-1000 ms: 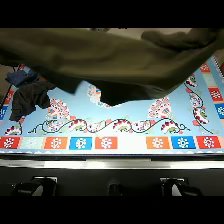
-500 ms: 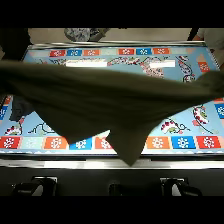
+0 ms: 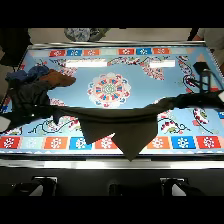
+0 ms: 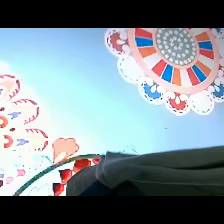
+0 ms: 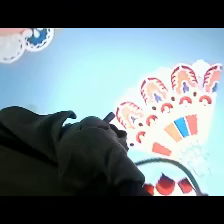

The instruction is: Fold the shirts.

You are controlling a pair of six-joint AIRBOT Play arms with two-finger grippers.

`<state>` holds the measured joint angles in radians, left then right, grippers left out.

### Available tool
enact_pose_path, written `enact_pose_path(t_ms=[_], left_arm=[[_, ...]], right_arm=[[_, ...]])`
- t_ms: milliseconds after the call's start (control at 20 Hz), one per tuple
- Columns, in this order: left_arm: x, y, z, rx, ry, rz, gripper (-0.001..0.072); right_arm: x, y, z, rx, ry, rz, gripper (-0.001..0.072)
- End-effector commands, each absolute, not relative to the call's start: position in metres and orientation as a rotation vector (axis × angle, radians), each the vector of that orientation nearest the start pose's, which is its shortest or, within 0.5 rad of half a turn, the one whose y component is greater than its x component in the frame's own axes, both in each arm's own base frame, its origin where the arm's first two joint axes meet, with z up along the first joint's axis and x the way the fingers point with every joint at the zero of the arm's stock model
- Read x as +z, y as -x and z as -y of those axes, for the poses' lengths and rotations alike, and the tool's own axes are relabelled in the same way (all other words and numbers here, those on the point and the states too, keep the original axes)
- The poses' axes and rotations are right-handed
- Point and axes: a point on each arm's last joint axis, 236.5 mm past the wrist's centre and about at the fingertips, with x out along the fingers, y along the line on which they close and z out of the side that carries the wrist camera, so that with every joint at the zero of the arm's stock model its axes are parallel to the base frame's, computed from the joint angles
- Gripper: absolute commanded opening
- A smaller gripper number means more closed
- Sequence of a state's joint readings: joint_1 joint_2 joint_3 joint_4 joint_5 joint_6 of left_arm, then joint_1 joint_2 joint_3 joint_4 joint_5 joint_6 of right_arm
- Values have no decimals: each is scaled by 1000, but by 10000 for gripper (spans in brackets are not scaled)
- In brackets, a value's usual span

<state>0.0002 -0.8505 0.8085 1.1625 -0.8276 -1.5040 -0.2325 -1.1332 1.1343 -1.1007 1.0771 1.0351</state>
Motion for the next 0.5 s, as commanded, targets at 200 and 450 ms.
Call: enact_pose_path(t_ms=[200,450], left_arm=[[-50,-378,80,-113,521,-1111,33],[-46,-391,60,-69,543,-1078,45]], right_arm=[[-43,-470,-35,328,-538,-976,48],[7,-481,-26,440,-231,-886,574]])
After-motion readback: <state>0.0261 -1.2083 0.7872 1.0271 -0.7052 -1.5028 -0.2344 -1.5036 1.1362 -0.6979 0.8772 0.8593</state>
